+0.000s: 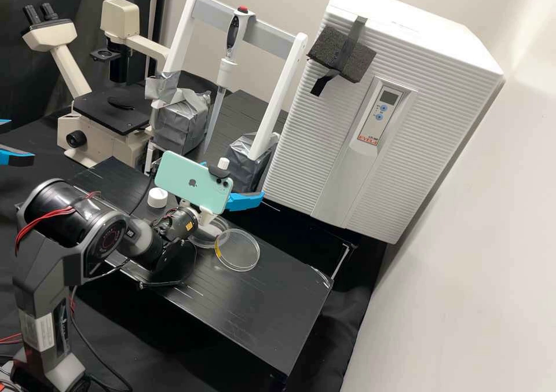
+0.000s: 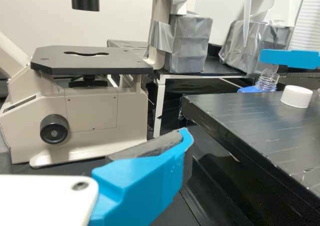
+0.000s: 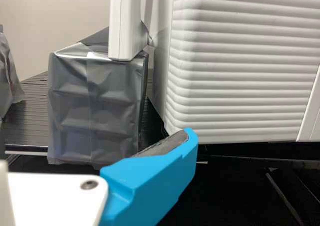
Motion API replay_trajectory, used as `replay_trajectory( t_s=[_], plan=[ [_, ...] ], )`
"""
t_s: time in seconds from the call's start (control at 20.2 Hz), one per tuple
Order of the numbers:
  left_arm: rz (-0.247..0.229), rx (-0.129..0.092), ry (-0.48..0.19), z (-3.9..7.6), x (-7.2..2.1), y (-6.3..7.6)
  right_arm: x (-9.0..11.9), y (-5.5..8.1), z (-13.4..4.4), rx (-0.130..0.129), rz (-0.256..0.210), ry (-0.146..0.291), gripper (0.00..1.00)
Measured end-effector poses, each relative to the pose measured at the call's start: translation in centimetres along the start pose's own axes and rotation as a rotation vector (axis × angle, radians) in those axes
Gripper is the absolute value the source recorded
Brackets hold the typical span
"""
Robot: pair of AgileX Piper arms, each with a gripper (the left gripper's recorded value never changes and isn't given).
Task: Close the bottle
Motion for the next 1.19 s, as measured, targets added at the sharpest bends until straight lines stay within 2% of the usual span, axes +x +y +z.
replay_trajectory(
  t_s=[0.4, 0.54, 0.64, 0.84, 0.99, 1.19],
  plan=[
    [-0.012, 0.007, -0.014, 0.1, 0.02, -0.1, 0.0, 0.0, 0.0, 0.0, 0.0, 0.0, 1.0],
    [-0.014, 0.008, -0.018, 0.2, 0.05, -0.1, -1.2, 0.1, -0.1, 0.008, -0.005, 0.005, 1.0],
    [-0.016, 0.009, -0.022, 0.3, 0.06, -0.2, -2.6, 0.5, -0.8, 0.013, 0.007, 0.05, 1.0],
    [-0.018, 0.009, -0.025, 0.3, 0.08, -0.2, -5.9, 0.8, -2.6, 0.023, 0.043, 0.187, 1.0],
    [-0.019, 0.01, -0.025, 0.3, 0.08, -0.2, -7.9, -0.3, -3.5, 0.03, 0.008, 0.25, 1.0],
    [-0.019, 0.01, -0.025, 0.3, 0.08, -0.2, -10.0, -2.0, -4.1, 0.04, -0.065, 0.302, 1.0]
  ],
)
